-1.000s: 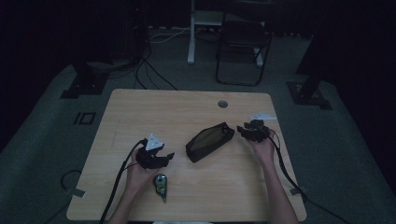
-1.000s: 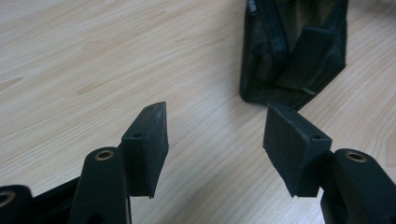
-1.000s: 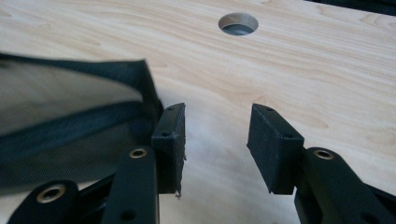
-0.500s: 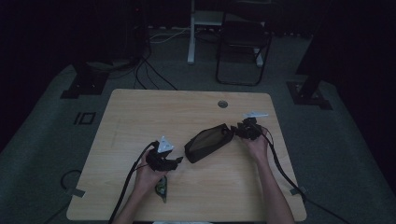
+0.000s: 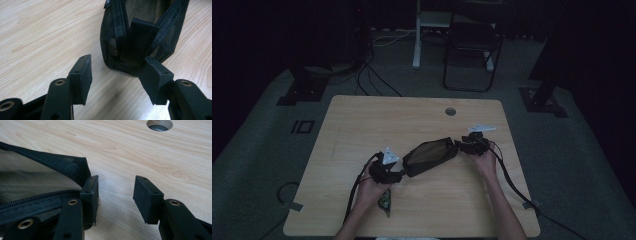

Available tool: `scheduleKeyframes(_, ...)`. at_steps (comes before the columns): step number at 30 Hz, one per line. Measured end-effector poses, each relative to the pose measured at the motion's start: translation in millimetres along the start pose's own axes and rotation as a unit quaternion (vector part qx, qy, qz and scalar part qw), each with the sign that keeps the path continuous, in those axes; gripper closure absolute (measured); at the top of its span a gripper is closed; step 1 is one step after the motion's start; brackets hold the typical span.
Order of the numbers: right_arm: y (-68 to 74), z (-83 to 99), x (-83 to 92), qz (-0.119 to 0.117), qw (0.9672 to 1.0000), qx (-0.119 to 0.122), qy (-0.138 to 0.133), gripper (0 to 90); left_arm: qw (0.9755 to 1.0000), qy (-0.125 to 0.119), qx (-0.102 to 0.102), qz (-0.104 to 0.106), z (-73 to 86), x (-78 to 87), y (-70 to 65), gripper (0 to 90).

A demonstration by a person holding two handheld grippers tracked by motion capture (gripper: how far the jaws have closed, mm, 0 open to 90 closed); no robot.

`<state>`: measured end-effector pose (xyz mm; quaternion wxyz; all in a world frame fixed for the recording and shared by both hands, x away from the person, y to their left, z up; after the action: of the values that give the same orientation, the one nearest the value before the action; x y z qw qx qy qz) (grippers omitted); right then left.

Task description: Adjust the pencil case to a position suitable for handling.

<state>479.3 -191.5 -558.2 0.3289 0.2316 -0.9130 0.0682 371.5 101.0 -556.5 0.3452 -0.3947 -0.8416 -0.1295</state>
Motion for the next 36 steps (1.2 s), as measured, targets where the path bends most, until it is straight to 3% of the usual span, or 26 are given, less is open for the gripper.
scheduleKeyframes(17,29.6,2.1,1.3,-0.033,0.9994,0.011,-0.005,52.8,0.9993,0.0,0.028,-0.027,19.7,21.5,19.5,42.3)
scheduleKeyframes(23,22.8,0.3,7.8,-0.013,0.9997,-0.004,-0.021,49.4,0.999,-0.002,0.028,-0.035,27.4,35.5,24.0,40.0)
scheduleKeyframes(26,18.8,3.3,15.5,-0.001,0.9997,0.002,-0.024,47.5,0.9988,-0.002,0.03,-0.039,34.5,43.2,26.0,39.4)
scheduleKeyframes(30,14.2,12.3,27.2,0.009,0.9996,0.009,-0.024,45.0,0.9984,-0.004,0.038,-0.041,44.7,55.2,28.5,39.2)
scheduleKeyframes(36,7.7,31.0,44.8,0.022,0.9994,0.015,-0.021,42.7,0.9989,-0.004,0.037,-0.029,62.7,70.4,26.1,38.6)
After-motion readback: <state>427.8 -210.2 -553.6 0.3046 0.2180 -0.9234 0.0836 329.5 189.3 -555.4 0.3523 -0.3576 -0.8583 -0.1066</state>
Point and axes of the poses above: each handheld gripper's, and its own axes: x roughly backward along the jaws, z roughly out of its underside, y roughly to its left, the point moved 6 cm from there along -x, roughly forward along the jaws, and after that the axes turned 7 degrees about z, right-handed, at the moved point
